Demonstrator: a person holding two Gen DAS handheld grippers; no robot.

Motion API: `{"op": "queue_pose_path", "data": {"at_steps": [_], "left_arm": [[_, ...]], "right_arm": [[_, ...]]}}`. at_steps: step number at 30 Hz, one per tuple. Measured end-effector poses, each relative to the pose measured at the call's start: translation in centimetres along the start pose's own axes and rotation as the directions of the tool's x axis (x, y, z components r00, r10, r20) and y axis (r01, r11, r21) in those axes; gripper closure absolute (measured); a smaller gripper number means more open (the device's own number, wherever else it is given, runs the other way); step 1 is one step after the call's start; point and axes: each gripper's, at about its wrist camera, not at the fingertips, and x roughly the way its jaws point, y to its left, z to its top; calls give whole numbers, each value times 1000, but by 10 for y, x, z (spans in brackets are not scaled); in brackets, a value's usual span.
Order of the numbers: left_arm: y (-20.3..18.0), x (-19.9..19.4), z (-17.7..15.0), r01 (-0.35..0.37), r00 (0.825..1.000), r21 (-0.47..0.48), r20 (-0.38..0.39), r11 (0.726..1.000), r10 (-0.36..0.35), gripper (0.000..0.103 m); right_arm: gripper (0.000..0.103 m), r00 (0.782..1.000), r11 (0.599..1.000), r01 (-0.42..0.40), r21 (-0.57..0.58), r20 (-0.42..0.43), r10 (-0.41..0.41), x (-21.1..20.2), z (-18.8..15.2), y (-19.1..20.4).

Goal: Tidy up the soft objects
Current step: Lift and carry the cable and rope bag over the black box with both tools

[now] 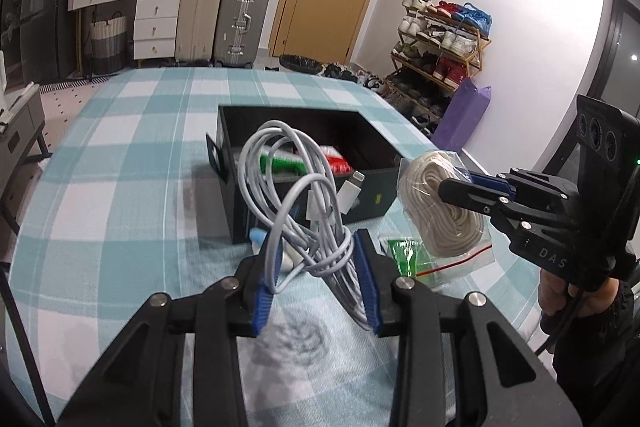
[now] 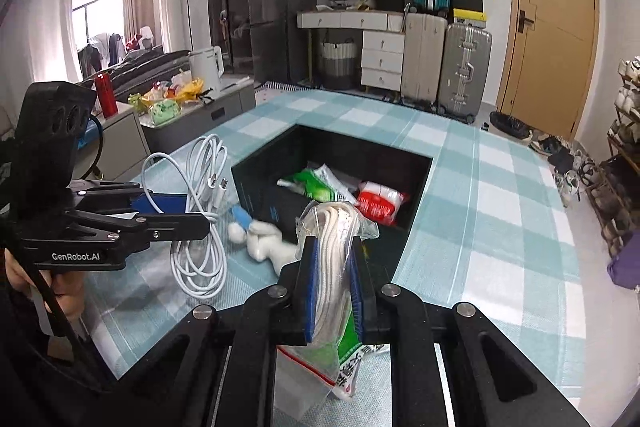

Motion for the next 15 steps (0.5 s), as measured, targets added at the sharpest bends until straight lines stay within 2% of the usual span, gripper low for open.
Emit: {"op": "queue_pose_path", "data": {"at_steps": [15], "left_arm": [[0,7,45,-21,998,16,51,1000,20,68]], "right_arm": [[89,997,999,16,32,76,-18,-6,38,-8]]}}
